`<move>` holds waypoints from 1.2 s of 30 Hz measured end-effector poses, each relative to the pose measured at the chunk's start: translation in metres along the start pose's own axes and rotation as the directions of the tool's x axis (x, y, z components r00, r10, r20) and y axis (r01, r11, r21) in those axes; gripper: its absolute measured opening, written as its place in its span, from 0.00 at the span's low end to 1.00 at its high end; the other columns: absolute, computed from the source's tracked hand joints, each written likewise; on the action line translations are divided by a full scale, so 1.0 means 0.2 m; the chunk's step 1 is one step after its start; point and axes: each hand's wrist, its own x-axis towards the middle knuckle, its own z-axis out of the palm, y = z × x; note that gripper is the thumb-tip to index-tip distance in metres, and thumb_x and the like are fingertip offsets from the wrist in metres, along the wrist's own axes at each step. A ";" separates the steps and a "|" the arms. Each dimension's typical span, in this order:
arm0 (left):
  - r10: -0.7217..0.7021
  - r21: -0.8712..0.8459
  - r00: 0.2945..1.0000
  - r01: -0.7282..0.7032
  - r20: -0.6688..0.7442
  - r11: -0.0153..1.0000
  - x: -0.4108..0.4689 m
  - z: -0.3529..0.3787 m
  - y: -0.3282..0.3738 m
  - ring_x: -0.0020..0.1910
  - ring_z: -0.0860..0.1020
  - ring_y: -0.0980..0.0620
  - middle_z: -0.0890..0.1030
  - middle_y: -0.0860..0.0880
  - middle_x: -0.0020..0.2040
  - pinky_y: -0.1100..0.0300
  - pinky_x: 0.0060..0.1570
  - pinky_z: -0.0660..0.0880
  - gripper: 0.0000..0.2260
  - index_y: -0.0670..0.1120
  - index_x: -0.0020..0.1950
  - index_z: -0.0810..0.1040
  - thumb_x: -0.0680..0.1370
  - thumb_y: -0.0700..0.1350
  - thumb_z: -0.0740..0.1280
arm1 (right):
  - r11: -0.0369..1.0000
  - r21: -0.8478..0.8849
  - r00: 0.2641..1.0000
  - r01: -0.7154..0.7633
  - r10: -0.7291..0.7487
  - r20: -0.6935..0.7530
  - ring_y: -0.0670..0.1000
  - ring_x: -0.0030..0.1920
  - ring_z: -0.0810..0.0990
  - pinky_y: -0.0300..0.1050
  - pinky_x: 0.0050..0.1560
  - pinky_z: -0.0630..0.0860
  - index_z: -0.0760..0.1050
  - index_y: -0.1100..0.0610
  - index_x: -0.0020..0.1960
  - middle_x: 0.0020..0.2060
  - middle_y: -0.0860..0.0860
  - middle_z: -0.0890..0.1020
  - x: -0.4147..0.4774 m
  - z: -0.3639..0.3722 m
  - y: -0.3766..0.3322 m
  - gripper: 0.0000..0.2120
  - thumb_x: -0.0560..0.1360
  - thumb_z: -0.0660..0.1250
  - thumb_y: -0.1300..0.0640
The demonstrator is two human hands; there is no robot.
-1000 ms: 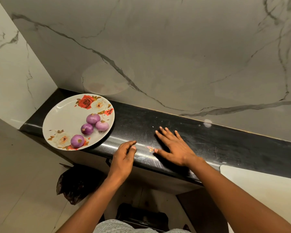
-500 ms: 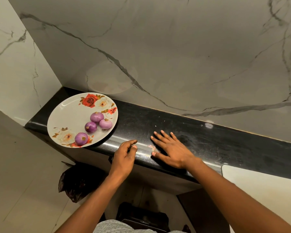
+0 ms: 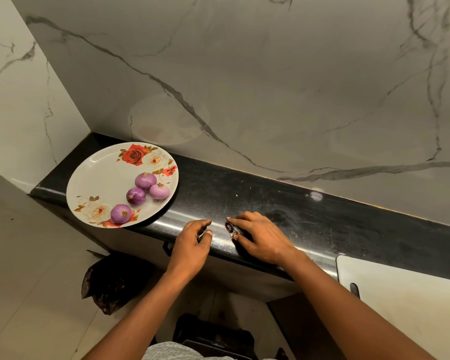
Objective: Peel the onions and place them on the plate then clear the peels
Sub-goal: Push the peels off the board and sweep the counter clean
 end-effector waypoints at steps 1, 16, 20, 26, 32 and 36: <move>0.007 0.012 1.000 -0.007 0.002 1.000 0.00 0.00 0.00 0.63 0.79 0.61 0.80 0.57 0.63 0.59 0.66 0.76 0.13 0.51 0.68 0.82 0.83 0.44 0.69 | 0.998 -0.048 1.000 0.030 -0.030 0.007 0.48 0.64 0.73 0.50 0.65 0.74 0.69 0.44 0.79 0.67 0.44 0.75 0.02 0.00 -0.01 0.22 0.85 0.60 0.45; 0.075 0.096 0.997 -0.078 0.029 0.992 0.01 0.00 -0.02 0.65 0.78 0.57 0.79 0.57 0.64 0.53 0.68 0.76 0.15 0.50 0.69 0.81 0.83 0.42 0.69 | 0.976 -0.199 0.995 -0.092 0.099 0.025 0.46 0.83 0.33 0.58 0.84 0.36 0.40 0.48 0.86 0.84 0.45 0.37 -0.25 0.16 -0.03 0.38 0.83 0.40 0.28; 0.083 0.107 0.996 -0.086 0.032 0.991 0.01 0.01 -0.02 0.65 0.78 0.57 0.79 0.56 0.64 0.53 0.68 0.76 0.14 0.50 0.68 0.81 0.83 0.42 0.69 | 0.978 -0.169 0.992 -0.121 0.125 0.018 0.47 0.83 0.30 0.59 0.83 0.33 0.36 0.47 0.85 0.84 0.45 0.35 -0.22 0.22 -0.10 0.38 0.83 0.39 0.27; 0.069 0.094 0.997 -0.072 0.032 0.993 0.03 0.00 -0.01 0.64 0.78 0.59 0.79 0.56 0.64 0.56 0.67 0.76 0.14 0.49 0.68 0.81 0.83 0.41 0.69 | 0.985 -0.020 0.978 -0.170 0.166 -0.130 0.48 0.84 0.55 0.57 0.84 0.50 0.56 0.44 0.85 0.84 0.44 0.59 -0.15 0.21 -0.09 0.32 0.84 0.50 0.32; 0.065 0.098 0.998 -0.067 0.026 0.993 0.03 0.01 -0.01 0.63 0.78 0.60 0.79 0.57 0.63 0.59 0.66 0.76 0.15 0.50 0.68 0.82 0.82 0.40 0.69 | 0.968 0.088 0.935 -0.236 0.251 -0.250 0.44 0.60 0.72 0.50 0.66 0.68 0.76 0.41 0.73 0.60 0.38 0.78 -0.04 0.22 -0.05 0.26 0.80 0.62 0.32; 0.072 0.104 0.997 -0.073 0.014 0.992 0.04 0.01 -0.02 0.62 0.78 0.60 0.79 0.57 0.63 0.59 0.65 0.76 0.14 0.50 0.67 0.82 0.81 0.40 0.70 | 0.940 0.215 0.877 -0.267 0.329 -0.351 0.43 0.51 0.72 0.51 0.60 0.68 0.84 0.40 0.63 0.51 0.36 0.79 0.01 0.28 -0.06 0.18 0.78 0.69 0.34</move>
